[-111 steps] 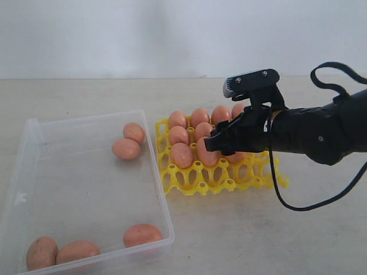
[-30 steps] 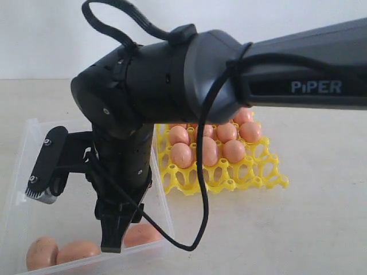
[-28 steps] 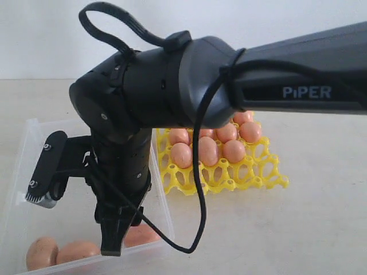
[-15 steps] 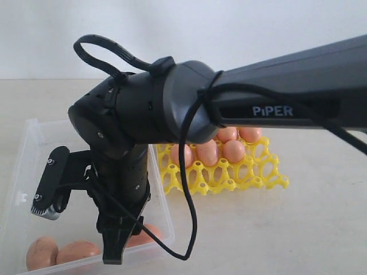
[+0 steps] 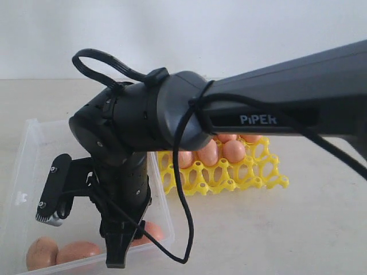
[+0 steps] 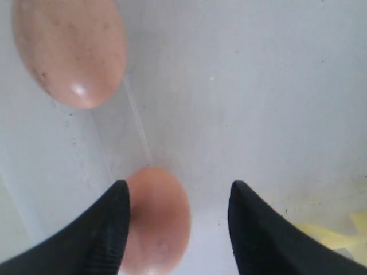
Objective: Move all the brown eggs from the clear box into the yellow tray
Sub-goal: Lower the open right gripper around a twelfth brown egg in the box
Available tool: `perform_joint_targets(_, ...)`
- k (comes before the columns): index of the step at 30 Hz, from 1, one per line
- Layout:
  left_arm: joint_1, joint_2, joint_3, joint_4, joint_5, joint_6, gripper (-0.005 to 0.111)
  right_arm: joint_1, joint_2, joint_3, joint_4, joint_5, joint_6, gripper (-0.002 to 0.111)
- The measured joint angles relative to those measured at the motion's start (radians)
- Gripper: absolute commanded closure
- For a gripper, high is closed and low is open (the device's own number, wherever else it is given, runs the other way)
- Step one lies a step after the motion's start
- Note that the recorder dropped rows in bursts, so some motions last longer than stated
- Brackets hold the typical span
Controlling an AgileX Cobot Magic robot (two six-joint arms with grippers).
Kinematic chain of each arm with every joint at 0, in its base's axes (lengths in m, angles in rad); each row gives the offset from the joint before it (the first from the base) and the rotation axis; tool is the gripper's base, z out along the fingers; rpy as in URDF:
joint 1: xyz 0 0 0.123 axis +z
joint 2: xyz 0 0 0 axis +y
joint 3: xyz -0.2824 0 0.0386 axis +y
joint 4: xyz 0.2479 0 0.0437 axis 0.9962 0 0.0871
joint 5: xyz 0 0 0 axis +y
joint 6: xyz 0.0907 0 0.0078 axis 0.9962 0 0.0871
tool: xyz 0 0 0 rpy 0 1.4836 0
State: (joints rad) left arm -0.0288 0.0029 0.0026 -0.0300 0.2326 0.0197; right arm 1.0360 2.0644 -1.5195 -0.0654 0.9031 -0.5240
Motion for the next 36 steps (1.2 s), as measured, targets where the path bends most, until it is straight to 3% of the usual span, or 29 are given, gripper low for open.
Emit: perform_joint_targets(36,0.0,0.0,0.0,0.0,0.0,0.0,0.111,-0.011,0.027,-0.004,-0.023,0.045,0.039,0.058)
